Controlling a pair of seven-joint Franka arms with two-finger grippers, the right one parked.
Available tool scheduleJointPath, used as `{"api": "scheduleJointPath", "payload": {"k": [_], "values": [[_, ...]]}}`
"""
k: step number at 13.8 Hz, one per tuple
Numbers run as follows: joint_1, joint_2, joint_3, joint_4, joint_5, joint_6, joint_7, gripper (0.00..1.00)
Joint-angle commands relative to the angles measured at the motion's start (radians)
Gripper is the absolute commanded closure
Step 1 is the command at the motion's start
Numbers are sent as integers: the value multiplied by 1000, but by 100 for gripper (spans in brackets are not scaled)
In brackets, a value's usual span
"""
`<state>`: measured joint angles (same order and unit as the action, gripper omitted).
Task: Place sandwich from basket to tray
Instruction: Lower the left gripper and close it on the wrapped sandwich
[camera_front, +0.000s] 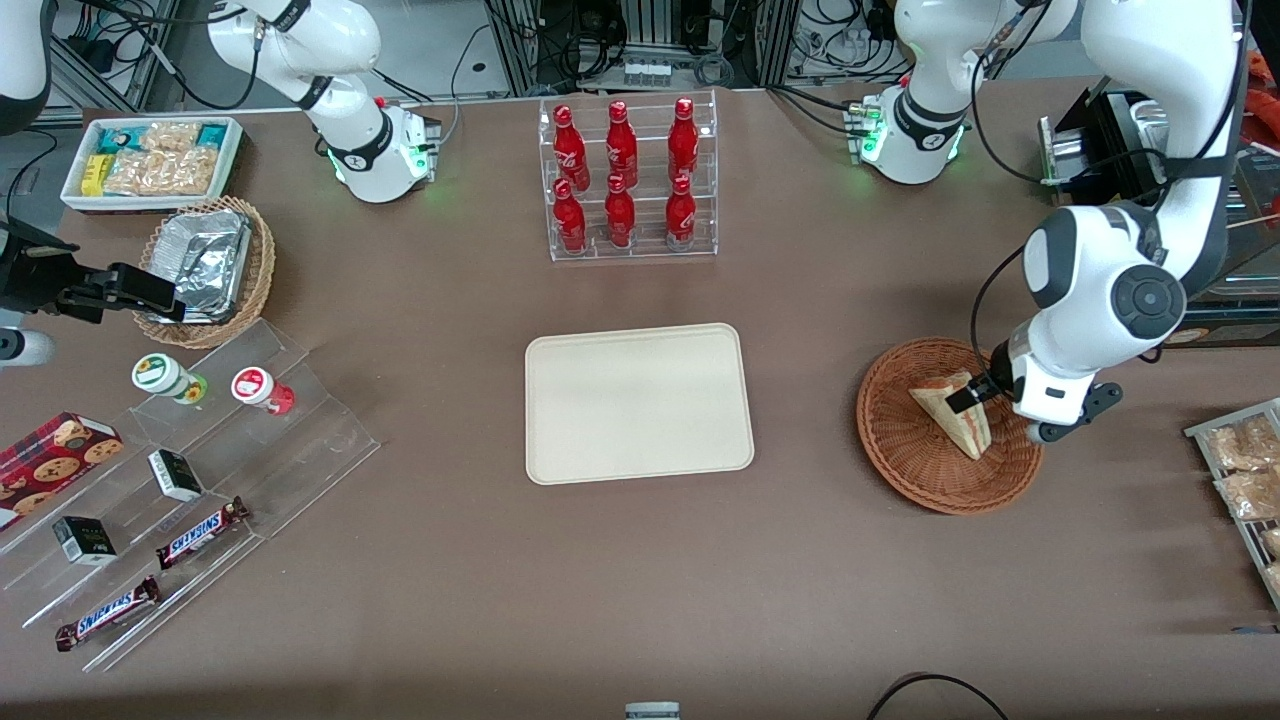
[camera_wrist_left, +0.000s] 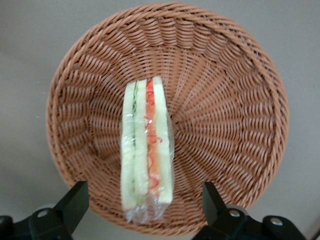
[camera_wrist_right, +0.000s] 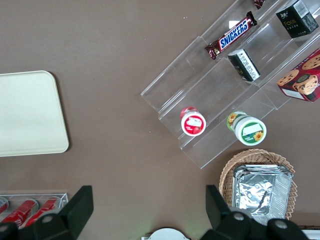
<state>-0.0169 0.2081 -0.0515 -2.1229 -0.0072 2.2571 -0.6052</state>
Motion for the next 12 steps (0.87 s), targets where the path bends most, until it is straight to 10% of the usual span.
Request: {"api": "scheduleJointPath", "payload": {"k": [1, 12], "values": [[-6, 10, -4, -12, -11, 35, -44, 0], [-5, 80, -4, -66, -11, 139, -47, 0]]}}
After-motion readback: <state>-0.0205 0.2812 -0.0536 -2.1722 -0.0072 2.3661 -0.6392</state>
